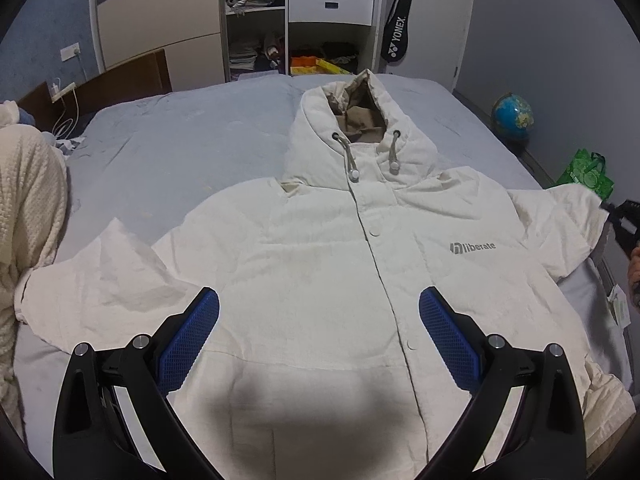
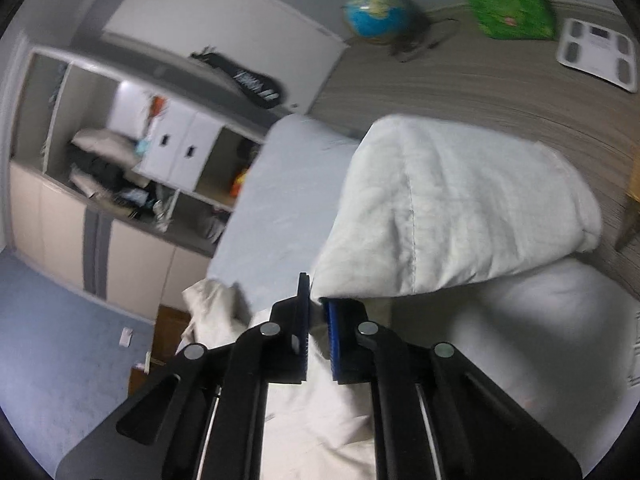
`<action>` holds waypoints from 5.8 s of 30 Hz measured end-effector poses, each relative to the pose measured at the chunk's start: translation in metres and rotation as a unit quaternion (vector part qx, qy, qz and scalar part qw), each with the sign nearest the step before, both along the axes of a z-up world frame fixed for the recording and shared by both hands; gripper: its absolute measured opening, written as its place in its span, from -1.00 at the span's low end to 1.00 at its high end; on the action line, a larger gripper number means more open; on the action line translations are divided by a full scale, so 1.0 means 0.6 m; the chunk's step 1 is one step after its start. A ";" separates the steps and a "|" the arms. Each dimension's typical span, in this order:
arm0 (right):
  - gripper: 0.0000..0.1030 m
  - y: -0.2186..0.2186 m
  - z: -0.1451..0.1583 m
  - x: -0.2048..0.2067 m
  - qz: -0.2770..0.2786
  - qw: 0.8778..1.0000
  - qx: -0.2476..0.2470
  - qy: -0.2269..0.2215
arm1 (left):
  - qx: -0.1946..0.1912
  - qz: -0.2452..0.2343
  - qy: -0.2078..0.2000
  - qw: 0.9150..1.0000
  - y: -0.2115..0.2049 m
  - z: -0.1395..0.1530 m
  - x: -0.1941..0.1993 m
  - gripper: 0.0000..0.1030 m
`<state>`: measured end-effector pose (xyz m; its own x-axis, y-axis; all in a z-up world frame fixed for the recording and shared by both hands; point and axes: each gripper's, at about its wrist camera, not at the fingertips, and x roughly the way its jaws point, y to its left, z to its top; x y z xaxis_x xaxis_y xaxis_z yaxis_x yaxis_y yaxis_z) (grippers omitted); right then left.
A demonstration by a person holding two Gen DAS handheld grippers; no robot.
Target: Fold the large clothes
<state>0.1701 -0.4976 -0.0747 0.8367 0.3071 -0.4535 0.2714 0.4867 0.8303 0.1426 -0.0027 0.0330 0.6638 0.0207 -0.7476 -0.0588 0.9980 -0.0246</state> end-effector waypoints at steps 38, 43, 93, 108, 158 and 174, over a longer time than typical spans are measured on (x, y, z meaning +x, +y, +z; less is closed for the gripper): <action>0.02 0.529 0.009 0.005 0.363 0.909 -0.195 0.063 | 0.006 0.038 0.017 0.999 0.038 0.002 0.005 0.87; 0.03 0.453 0.032 0.016 0.286 0.945 -0.149 0.056 | 0.003 0.040 0.020 0.999 0.036 0.000 0.005 0.87; -0.19 0.710 0.012 -0.036 0.436 0.877 -0.198 0.045 | -0.106 0.159 0.061 0.980 0.216 -0.047 -0.013 0.87; 0.13 0.526 -0.011 -0.114 0.341 0.928 -0.131 0.069 | -0.114 0.042 0.074 0.990 0.123 -0.108 0.026 0.15; 0.34 0.394 0.063 -0.171 0.243 0.965 -0.097 0.010 | -0.283 0.408 0.044 0.867 0.521 -0.203 -0.150 0.76; 0.34 0.414 0.045 -0.156 0.262 0.958 -0.117 0.027 | -0.341 0.416 -0.016 0.843 0.603 -0.226 -0.154 -0.71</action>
<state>0.0766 -0.2493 -0.0480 0.5691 0.5622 -0.6000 -0.0206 0.7392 0.6731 0.0503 0.3593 -0.1028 0.6523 0.0622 -0.7554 -0.7191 0.3660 -0.5907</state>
